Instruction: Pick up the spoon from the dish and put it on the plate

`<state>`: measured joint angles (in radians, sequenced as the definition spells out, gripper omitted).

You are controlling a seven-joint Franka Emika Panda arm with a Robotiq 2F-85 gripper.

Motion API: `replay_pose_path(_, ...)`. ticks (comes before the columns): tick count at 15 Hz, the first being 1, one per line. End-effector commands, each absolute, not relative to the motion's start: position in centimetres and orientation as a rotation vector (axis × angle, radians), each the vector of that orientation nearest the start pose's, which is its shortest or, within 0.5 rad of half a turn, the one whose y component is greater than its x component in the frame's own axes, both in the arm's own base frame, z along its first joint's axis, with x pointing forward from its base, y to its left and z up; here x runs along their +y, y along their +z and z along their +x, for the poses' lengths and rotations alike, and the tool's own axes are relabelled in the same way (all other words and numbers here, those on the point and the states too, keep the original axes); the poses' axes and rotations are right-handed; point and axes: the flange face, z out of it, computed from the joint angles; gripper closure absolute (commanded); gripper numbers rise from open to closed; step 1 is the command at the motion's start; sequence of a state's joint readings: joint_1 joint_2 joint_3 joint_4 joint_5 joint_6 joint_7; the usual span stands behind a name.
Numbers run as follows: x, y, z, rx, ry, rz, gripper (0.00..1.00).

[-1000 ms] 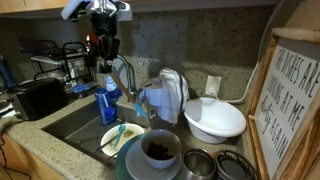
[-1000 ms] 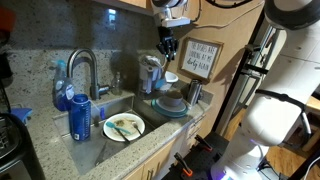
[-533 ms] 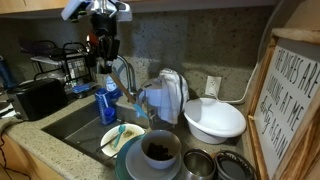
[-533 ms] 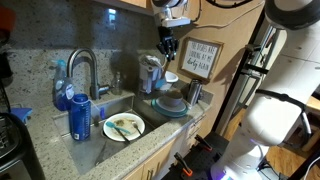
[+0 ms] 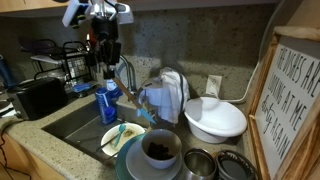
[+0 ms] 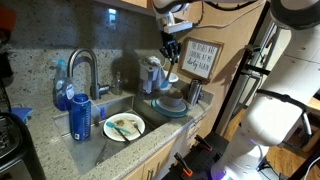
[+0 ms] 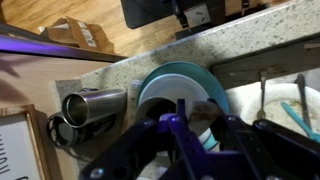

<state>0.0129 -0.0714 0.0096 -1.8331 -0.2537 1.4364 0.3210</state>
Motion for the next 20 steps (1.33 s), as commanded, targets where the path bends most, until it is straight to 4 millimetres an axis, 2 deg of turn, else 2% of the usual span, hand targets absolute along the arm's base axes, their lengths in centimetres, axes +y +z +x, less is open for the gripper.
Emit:
replay_pose_path(1, -4.5, 50.3, 46.4, 0.654, 0.428, -3.437, 0.94)
replay_pose_path(5, -7.6, 47.5, 44.0, 0.774, 0.456, -3.446, 0.94)
replay_pose_path(9, -9.3, 47.2, 43.0, 0.82, 0.451, -3.474, 0.94)
replay_pose_path(13, -9.3, 47.8, 43.3, 0.821, 0.425, -3.5, 0.94)
replay_pose_path(17, -8.5, 48.5, 43.8, 0.786, 0.395, -3.493, 0.94)
replay_pose_path(20, -7.5, 49.7, 44.8, 0.731, 0.386, -3.481, 0.94)
